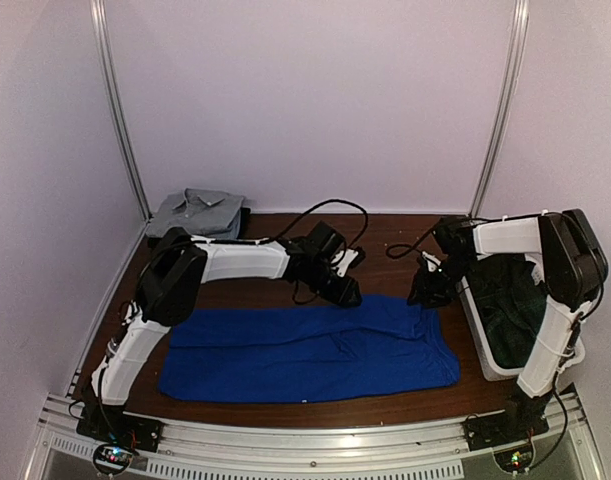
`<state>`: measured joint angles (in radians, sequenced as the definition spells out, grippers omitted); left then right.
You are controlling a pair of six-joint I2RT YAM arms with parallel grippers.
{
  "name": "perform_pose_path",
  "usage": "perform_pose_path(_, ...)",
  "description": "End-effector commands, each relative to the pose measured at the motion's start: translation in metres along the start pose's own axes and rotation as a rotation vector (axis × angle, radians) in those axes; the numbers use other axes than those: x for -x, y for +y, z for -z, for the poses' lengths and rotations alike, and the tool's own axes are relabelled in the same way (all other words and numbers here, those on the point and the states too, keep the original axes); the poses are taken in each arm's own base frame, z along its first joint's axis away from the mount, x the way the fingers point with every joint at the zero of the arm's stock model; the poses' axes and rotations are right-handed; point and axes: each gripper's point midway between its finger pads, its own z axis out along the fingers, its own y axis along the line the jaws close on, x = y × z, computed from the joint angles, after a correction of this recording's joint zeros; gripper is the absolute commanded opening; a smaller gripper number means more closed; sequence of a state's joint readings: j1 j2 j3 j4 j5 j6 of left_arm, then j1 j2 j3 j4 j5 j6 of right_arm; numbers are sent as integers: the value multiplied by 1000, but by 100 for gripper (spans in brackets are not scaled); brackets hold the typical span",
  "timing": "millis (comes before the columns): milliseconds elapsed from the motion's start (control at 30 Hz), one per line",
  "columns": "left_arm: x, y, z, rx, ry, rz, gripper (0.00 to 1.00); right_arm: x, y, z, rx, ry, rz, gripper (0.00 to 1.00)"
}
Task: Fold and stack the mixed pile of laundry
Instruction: Smooth out the rectangle-folded T-shirt at the center of the board.
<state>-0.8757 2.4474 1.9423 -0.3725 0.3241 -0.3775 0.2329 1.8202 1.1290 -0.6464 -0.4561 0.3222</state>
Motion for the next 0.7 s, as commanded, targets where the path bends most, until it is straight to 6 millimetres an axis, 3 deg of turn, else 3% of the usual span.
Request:
perform_pose_path(0,5,6,-11,-35,-19,58,40,17,0,-3,-2,-31,-7,44)
perform_pose_path(167,10,10,-18,-87,-39,121,41,23,6,0,22,-36,2,33)
perform_pose_path(300,17,0,-22,-149,-45,114,37,26,13,6,45,-49,15,23)
perform_pose_path(467,28,-6,-20,-207,-68,113,23,32,26,19,93,-74,36,12)
perform_pose_path(600,40,-11,-9,-232,-97,91,6,34,35,32,115,-94,50,5)
perform_pose_path(667,46,-14,0,-228,-120,70,2,34,37,37,118,-98,55,3)
